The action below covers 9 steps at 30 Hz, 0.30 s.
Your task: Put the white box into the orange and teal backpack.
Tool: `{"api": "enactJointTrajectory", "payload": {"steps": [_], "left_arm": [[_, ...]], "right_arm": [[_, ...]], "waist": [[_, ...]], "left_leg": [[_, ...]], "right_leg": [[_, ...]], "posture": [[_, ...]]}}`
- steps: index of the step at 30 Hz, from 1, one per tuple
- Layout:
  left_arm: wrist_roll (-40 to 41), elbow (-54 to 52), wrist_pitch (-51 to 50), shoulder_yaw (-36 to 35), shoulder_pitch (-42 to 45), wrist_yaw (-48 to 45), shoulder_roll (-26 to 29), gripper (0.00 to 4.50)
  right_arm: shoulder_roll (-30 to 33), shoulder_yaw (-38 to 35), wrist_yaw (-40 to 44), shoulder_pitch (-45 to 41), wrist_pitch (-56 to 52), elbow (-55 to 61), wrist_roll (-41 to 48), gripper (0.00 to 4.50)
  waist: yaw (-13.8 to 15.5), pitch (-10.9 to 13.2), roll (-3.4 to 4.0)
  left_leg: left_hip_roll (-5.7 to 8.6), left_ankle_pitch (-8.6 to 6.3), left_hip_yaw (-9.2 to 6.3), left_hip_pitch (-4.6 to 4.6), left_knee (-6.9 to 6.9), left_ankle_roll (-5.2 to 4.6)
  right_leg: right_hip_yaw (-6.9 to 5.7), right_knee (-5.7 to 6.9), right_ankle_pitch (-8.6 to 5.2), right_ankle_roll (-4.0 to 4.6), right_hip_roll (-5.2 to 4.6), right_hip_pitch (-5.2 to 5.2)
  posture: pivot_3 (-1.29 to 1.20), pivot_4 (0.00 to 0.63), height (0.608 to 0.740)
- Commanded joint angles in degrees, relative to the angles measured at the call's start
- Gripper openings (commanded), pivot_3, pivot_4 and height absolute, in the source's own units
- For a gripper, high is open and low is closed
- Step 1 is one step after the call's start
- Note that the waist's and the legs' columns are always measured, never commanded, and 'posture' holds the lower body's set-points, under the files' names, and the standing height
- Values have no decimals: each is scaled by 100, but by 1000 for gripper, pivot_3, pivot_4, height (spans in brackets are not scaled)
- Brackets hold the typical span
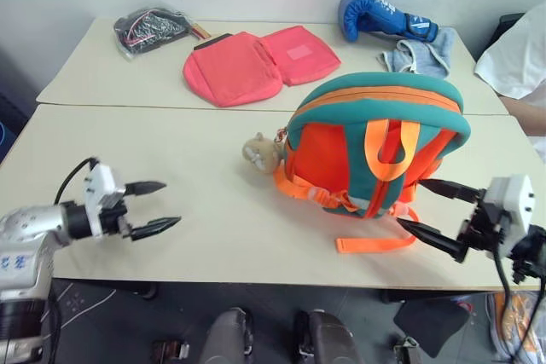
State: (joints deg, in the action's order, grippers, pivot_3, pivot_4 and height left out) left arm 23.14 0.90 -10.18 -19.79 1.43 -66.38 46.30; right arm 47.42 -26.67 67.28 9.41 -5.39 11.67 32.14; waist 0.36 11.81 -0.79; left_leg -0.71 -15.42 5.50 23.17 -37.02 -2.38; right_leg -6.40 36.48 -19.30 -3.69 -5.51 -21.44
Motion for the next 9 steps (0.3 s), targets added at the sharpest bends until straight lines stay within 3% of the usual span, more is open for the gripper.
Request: {"api": "enactJointTrajectory", "payload": {"steps": [1,5,9], "left_arm": [[68,-777,526,-313,-579,99,-155,4500],[-96,-996,783,-250,-943,285,-254,4500],[-154,-1110,748,-190,-974,502,-249,4500]], "right_arm": [[153,-337,411,-338,1277,-1315,-448,4467],[244,8,760,-840,2057,-2327,-787,4467],[129,282,769,-1127,2258,-2543,-874,4467]], "waist": [[-22,0,-1],[-45,-2,13],[-47,-2,15]], "left_leg": [[1,-6,2,-1,-3,3],[0,-11,7,-3,-2,19],[-8,5,6,-7,4,11]], "right_leg": [[1,-5,1,-2,-1,4],[2,-6,3,-4,-3,1],[-7,13,-4,8,3,-6]], "posture": [[0,150,740],[0,150,740],[0,150,740]]}}
